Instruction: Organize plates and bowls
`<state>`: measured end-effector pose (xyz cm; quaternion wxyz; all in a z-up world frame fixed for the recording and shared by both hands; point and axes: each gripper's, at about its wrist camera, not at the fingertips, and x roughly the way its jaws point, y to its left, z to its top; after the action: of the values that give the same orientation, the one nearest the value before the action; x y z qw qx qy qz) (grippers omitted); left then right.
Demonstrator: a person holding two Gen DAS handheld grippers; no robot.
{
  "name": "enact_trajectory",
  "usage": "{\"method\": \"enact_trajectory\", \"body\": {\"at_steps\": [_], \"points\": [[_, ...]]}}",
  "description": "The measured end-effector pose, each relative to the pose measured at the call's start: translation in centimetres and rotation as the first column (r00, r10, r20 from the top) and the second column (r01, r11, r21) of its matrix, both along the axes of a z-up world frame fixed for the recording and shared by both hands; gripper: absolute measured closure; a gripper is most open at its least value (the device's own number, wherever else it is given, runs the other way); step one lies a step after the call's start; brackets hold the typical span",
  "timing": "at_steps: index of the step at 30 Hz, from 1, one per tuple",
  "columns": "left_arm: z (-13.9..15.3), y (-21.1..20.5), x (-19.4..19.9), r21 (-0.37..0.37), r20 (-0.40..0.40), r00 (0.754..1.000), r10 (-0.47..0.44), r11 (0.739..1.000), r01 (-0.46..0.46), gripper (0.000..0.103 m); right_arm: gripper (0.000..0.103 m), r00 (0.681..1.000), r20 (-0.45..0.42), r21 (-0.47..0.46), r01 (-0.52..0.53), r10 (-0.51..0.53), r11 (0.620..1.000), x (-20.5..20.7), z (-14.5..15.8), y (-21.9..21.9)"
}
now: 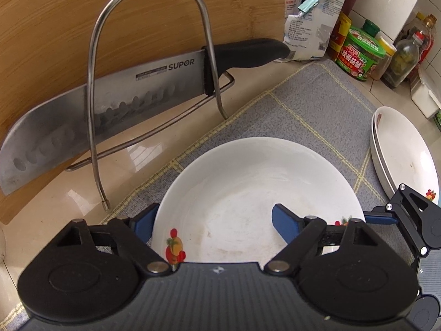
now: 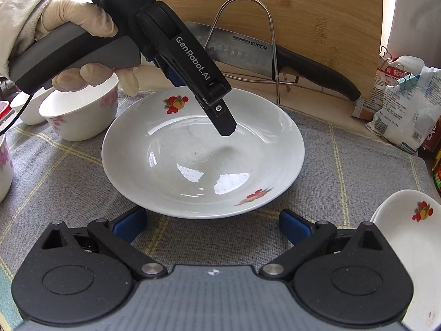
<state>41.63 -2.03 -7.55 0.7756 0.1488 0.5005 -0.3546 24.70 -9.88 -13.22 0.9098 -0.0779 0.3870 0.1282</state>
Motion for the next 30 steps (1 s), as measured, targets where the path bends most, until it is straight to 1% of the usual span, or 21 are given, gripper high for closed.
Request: {"method": "enact_trajectory", "body": {"at_steps": [10, 18, 23, 30], "points": [[0.0, -0.2, 0.3, 0.012, -0.015, 1.0, -0.026, 1.0, 0.026, 0.022, 0.0, 1.0, 0.0, -0.007, -0.015, 0.015, 1.0, 0.6, 0.0, 0.1], [-0.1, -0.6, 0.5, 0.045, -0.024, 0.998, -0.065, 0.997, 0.066, 0.022, 0.0, 0.999, 0.0, -0.005, -0.034, 0.034, 0.999, 1.1, -0.1, 0.0], [-0.2, -0.8, 0.6, 0.048, -0.03, 0.997, -0.077, 0.996, 0.078, 0.022, 0.0, 0.999, 0.011, -0.016, -0.046, 0.046, 0.999, 1.3, -0.2, 0.3], [-0.3, -1.0, 0.7, 0.049, -0.033, 0.995, -0.097, 0.994, 0.098, 0.022, 0.0, 0.999, 0.01, -0.008, -0.05, 0.05, 0.999, 1.4, -0.1, 0.3]]}}
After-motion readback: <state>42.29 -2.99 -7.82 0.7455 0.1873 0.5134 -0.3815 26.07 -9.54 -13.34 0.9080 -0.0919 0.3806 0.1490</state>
